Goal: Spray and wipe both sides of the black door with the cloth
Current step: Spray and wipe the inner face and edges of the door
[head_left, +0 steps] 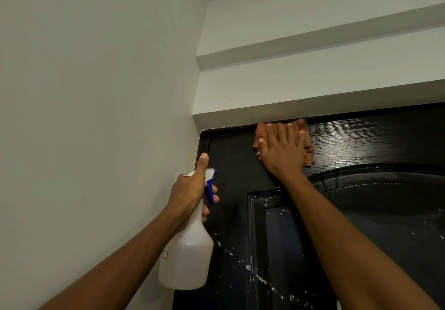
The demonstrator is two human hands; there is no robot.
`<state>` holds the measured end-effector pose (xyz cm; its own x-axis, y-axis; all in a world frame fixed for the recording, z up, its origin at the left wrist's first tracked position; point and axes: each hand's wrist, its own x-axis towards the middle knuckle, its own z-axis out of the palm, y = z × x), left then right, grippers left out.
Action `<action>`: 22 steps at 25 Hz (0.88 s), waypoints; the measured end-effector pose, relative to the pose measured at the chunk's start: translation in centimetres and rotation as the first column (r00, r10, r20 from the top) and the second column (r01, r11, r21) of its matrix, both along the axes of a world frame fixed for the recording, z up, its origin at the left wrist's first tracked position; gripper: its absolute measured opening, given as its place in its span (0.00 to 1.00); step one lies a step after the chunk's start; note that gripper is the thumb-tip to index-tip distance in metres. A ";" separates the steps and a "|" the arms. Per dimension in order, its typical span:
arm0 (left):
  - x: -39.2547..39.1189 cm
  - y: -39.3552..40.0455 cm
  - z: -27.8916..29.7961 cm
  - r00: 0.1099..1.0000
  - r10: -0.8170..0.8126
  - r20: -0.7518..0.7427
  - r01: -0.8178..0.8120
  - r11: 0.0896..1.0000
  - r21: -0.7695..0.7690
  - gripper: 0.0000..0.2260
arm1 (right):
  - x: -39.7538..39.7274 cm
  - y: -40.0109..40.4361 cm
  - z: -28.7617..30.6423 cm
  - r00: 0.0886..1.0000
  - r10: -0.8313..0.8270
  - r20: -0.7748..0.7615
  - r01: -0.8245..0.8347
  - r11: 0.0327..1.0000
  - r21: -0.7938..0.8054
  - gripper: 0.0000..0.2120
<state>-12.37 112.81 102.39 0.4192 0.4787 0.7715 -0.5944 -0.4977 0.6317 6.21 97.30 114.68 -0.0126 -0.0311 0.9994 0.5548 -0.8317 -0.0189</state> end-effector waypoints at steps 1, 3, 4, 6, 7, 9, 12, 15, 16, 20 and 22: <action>0.0 0.1 -0.2 1.000 -0.007 -0.004 0.007 1.000 -0.006 0.37 | 0.2 -1.6 -0.3 0.999 0.004 -0.045 0.000 0.997 0.072 0.30; -0.1 0.1 -0.5 1.000 -0.028 0.005 0.028 0.999 -0.027 0.37 | 0.2 -3.2 -0.4 0.992 0.007 -0.125 0.012 0.988 0.154 0.30; -0.2 0.1 -0.6 0.999 -0.031 0.017 0.031 0.999 -0.036 0.37 | 0.0 -2.7 -0.4 0.990 0.004 -0.139 0.019 0.987 0.160 0.30; -0.3 0.1 -0.9 0.999 0.007 0.041 -0.005 0.999 -0.046 0.36 | -0.8 0.2 -1.0 0.995 -0.007 -0.101 0.012 0.999 0.049 0.30; -0.4 0.0 -1.1 0.998 0.043 0.048 -0.041 0.998 -0.054 0.35 | -1.3 2.1 -1.6 0.998 -0.024 -0.060 0.019 0.996 -0.084 0.30; -0.6 0.2 -1.8 0.994 0.099 0.054 -0.094 0.992 -0.083 0.34 | -2.0 5.8 -3.7 0.997 -0.067 0.037 0.076 0.912 -0.402 0.30; -0.9 0.4 -3.3 0.993 0.118 0.016 -0.115 0.987 -0.112 0.34 | -3.1 8.2 -6.3 0.992 -0.087 0.090 0.124 0.764 -0.633 0.29; -1.3 0.5 -4.9 0.993 0.111 -0.026 -0.114 0.986 -0.119 0.36 | -2.7 6.2 -8.6 0.986 -0.077 0.148 0.163 0.645 -0.747 0.29; -1.5 0.4 -5.2 0.993 0.120 -0.024 -0.122 0.986 -0.118 0.37 | -2.5 4.9 -9.1 0.983 -0.059 0.177 0.178 0.574 -0.800 0.28; -2.2 0.1 -5.3 0.994 0.109 -0.006 -0.109 0.987 -0.118 0.36 | -1.1 -0.5 -7.6 0.979 -0.117 0.164 0.196 0.748 -0.634 0.30; -2.6 0.0 -5.1 0.995 0.101 0.006 -0.099 0.987 -0.125 0.36 | -0.9 -1.7 -5.8 0.990 -0.132 -0.055 0.110 0.948 -0.299 0.31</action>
